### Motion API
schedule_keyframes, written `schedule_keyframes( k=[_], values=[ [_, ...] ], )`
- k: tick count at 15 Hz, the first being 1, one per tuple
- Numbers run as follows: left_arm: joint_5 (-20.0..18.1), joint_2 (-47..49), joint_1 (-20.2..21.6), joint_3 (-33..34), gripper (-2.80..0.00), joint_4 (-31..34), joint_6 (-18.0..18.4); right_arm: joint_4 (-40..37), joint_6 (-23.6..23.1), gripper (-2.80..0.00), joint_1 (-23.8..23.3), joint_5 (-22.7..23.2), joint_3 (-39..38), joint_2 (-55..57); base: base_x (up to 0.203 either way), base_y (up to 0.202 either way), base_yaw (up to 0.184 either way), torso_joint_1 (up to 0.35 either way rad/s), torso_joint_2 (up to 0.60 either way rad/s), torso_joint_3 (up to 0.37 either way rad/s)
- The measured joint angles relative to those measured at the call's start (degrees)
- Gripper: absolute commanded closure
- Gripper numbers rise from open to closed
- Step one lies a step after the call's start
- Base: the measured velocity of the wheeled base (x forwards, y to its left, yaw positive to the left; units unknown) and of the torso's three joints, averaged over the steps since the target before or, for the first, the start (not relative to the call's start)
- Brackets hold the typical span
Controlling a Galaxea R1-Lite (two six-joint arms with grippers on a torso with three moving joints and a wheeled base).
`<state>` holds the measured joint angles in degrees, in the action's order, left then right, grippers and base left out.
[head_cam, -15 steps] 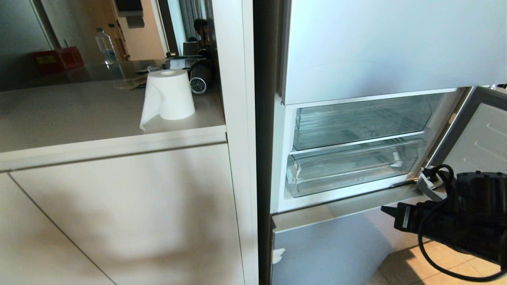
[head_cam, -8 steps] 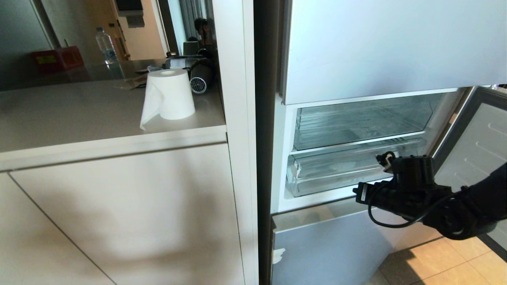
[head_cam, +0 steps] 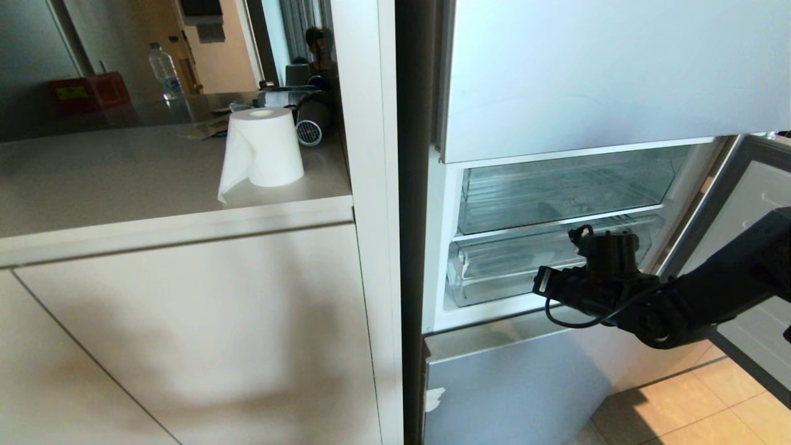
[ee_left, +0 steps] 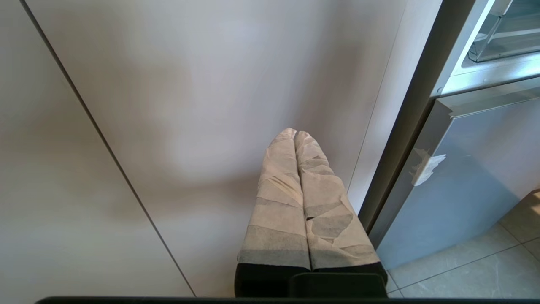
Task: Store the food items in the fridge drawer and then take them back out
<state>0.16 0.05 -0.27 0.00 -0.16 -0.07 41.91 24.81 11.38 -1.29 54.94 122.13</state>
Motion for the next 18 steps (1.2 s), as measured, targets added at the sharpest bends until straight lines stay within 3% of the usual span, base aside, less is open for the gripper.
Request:
schedule_keyframes(
  k=[4, 7, 11, 15, 18],
  values=[
    [-0.01, 0.02, 0.0, 0.0, 0.0, 0.0, 0.0, 1.73, 8.05, 0.0, 1.04, 0.22, 0.68, -1.06, 0.0, 0.0, 0.0, 0.0, 0.0, 0.0],
    [0.0, 0.0, 0.02, 0.0, 0.0, 0.02, 0.0, 5.21, 8.71, 0.0, 1.18, -0.16, 0.46, -1.08, 0.0, 0.0, 0.0, 0.0, 0.0, 0.0],
    [0.0, 0.02, 0.0, 0.0, 0.0, 0.0, 0.0, 5.5, 8.43, 0.0, 1.17, -0.28, -7.15, -5.59, 0.0, 0.0, 0.0, 0.0, 0.0, 0.0],
    [0.0, 0.0, 0.0, 0.0, 0.0, 0.0, 0.0, 5.18, 4.44, 0.0, 1.17, 0.32, -18.76, -17.71, 0.0, 0.0, 0.0, 0.0, 0.0, 0.0],
    [0.0, 0.02, 0.0, 0.0, 0.0, 0.0, 0.0, 4.02, -3.89, 0.0, 1.17, 1.47, -30.07, -31.16, 0.0, 0.0, 0.0, 0.0, 0.0, 0.0]
  ],
)
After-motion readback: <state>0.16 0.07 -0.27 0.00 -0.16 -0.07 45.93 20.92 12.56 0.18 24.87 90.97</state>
